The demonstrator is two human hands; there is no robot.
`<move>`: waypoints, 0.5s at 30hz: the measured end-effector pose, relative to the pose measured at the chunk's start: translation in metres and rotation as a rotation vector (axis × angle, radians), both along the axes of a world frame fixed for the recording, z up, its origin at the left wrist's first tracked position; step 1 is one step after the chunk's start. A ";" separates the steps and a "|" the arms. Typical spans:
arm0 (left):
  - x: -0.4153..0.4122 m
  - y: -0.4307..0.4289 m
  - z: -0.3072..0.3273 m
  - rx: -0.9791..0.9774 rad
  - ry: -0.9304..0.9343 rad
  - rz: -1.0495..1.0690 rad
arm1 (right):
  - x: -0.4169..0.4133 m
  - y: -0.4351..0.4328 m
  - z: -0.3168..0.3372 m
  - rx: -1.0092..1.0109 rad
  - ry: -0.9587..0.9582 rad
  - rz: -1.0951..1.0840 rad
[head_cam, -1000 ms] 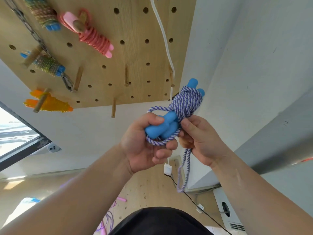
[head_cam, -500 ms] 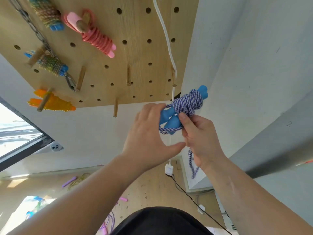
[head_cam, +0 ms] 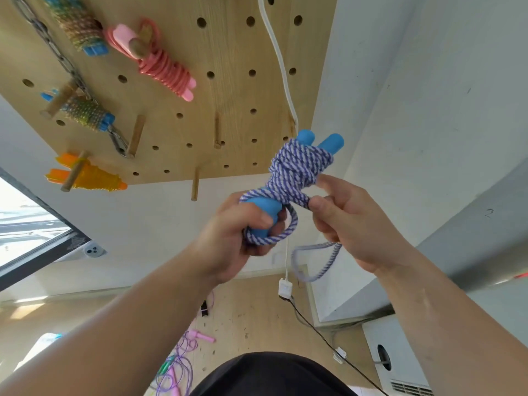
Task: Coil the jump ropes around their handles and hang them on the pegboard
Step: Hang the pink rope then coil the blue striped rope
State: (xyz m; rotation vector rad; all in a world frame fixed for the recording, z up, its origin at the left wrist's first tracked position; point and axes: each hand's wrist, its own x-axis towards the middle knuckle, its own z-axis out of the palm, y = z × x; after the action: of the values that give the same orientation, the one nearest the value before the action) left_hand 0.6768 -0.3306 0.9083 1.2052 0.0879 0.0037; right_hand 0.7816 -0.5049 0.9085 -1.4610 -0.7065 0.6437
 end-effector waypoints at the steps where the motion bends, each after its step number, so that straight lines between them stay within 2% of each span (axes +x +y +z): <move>1: 0.000 -0.001 -0.003 -0.140 0.036 -0.126 | 0.002 -0.001 -0.001 0.012 -0.018 0.022; 4: 0.004 -0.005 -0.016 -0.502 0.085 -0.512 | 0.002 0.002 -0.002 0.105 0.019 0.092; 6: 0.009 -0.006 -0.023 -0.611 0.081 -0.583 | 0.002 0.006 -0.004 0.163 0.042 0.063; 7: 0.011 -0.006 -0.021 -0.607 0.086 -0.568 | 0.002 0.007 -0.005 0.176 0.030 0.033; 9: 0.014 -0.004 -0.016 -0.430 0.154 -0.394 | 0.001 0.008 -0.008 0.172 0.008 -0.065; 11: 0.016 -0.003 -0.018 -0.151 0.215 -0.009 | 0.001 0.010 -0.012 0.130 0.003 -0.187; 13: 0.015 -0.007 -0.022 0.169 0.085 0.339 | 0.000 0.014 -0.015 0.047 -0.027 -0.314; 15: 0.011 -0.014 -0.024 0.638 -0.111 0.399 | -0.004 0.021 -0.017 -0.001 -0.032 -0.428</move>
State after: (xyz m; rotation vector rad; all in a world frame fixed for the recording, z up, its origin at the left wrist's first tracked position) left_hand 0.6876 -0.3448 0.8847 1.8029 0.2408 0.4784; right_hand 0.7778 -0.4839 0.8917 -1.5637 -0.3966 0.2909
